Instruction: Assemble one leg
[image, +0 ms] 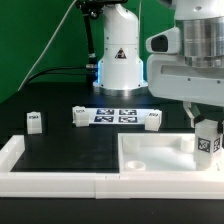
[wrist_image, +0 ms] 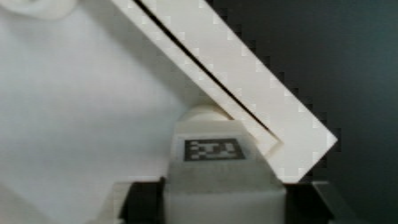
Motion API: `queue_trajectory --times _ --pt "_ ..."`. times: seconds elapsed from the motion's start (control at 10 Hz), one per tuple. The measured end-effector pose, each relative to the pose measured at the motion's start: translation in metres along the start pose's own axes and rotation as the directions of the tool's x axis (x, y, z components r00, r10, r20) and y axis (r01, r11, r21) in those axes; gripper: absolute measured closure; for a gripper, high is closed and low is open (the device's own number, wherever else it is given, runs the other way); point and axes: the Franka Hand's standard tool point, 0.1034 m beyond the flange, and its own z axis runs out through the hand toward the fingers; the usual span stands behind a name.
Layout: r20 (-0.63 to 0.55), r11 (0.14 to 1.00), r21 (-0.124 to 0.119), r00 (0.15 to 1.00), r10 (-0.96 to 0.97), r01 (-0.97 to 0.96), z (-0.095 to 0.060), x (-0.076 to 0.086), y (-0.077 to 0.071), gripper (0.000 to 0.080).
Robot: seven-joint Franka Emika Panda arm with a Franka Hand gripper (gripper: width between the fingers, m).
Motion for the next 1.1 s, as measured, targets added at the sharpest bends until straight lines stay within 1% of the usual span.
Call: queue_trajectory --times 0.1,0.2,0.3,0.5,0.6,0.7,0.8,0.9,1.0,1.1 --pt "0.000 0.999 0.000 0.999 0.049 -0.049 0.0003 0.0003 -0.0003 0.0508" --pt "0.004 0.992 0.006 0.992 0.127 -0.127 0.0002 0.0009 -0.0007 0.0508" --pt "0.005 0.990 0.007 0.990 0.141 -0.142 0.0002 0.0005 -0.0010 0.0508" --pt "0.005 0.997 0.007 0.997 0.081 -0.081 0.0003 0.0003 -0.0011 0.0508" --pt "0.003 0.999 0.006 0.999 0.050 -0.050 0.0005 -0.0002 -0.0012 0.0330" --pt "0.003 0.998 0.004 0.998 -0.069 0.069 0.0014 -0.0015 -0.0013 0.0196" --pt "0.002 0.967 -0.003 0.967 -0.255 0.255 0.0037 -0.0009 -0.0003 0.0196" --pt "0.002 0.910 -0.009 0.910 -0.415 0.415 0.0067 -0.0009 0.0006 0.0160" --pt "-0.002 0.840 -0.015 0.840 -0.543 0.543 0.0086 -0.0008 0.0009 0.0160" --pt "-0.005 0.784 -0.022 0.784 -0.621 0.621 0.0093 -0.0022 0.0003 0.0151"
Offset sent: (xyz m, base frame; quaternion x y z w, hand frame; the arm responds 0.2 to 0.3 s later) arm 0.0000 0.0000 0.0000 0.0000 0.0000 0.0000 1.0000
